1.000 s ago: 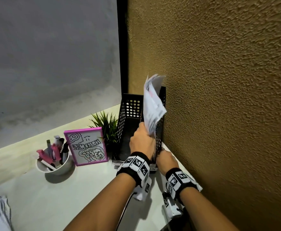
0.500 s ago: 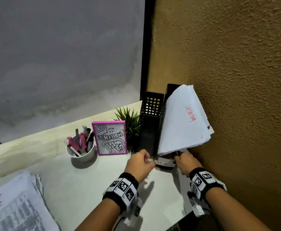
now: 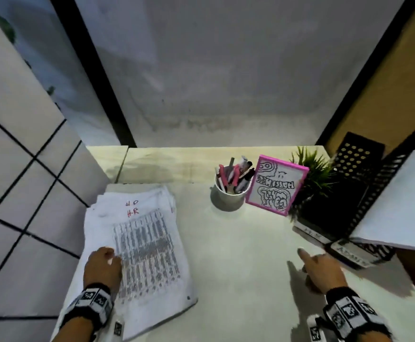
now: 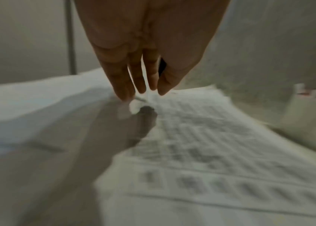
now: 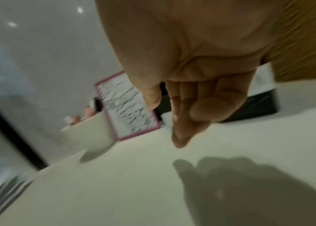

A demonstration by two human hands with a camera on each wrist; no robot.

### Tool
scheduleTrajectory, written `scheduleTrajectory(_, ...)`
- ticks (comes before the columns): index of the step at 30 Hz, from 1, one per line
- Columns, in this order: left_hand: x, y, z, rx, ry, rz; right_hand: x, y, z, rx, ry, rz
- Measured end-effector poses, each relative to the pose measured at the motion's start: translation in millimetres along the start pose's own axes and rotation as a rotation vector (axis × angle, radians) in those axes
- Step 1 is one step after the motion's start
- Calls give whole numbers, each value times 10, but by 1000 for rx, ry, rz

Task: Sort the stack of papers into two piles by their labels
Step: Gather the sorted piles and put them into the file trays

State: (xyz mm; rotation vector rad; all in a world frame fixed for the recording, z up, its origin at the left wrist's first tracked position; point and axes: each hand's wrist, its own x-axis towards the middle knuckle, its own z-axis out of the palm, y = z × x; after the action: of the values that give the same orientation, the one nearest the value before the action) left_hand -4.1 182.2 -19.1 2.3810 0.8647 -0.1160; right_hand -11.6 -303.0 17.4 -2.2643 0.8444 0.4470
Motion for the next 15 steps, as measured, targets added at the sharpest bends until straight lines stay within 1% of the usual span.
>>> scheduleTrajectory(2,119,-300,-25,-30,31,-81,8,-331,402,-27,-112,-112)
scheduleTrajectory(3,216,-483,21,-76,39,-111,3,-487,601,-37,-169,-169)
scheduleTrajectory(4,241,-567,16,-127,38,-149,-12,-623,824,-39,-222,-207)
scheduleTrajectory(6,178,-529,-75,-247,88,-175,-92,-856,1215,-1,-330,-263)
scheduleTrajectory(8,94,-450,-100,-320,88,-210,-189,-1007,1509,57,-403,-318)
scheduleTrajectory(11,-10,-353,-89,-287,-29,-206,-360,-1187,1843,181,-428,-347)
scheduleTrajectory(13,-60,-295,7,-220,-73,-193,-473,-1271,2025,264,-439,-318)
scheduleTrajectory(15,-143,-208,144,-192,-80,-197,-478,-1265,2198,360,-466,-305)
